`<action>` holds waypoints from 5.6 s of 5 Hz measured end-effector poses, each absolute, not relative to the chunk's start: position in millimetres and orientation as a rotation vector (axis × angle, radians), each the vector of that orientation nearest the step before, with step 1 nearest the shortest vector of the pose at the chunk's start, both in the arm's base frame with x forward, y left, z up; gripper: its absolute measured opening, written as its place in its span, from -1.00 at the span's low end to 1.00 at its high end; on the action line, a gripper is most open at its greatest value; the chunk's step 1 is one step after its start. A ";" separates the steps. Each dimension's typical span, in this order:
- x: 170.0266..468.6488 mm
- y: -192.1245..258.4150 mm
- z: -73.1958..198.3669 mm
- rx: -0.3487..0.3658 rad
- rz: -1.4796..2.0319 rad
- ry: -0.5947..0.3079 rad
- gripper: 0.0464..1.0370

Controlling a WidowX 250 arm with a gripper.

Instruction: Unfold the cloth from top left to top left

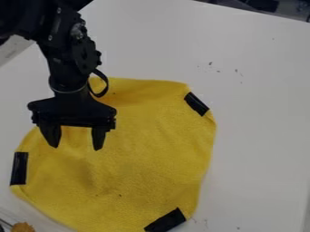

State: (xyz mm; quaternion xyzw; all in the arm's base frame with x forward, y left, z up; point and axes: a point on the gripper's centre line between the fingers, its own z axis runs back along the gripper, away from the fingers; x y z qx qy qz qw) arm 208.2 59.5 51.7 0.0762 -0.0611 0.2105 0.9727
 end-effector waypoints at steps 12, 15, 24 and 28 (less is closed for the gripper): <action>322.7 130.2 31.0 0.144 0.089 -0.116 -0.96; 344.4 106.1 69.5 0.247 0.004 -0.134 -0.98; 418.6 174.3 27.1 0.236 -0.334 -0.175 0.94; 375.2 156.2 65.4 0.179 -0.072 -0.152 0.93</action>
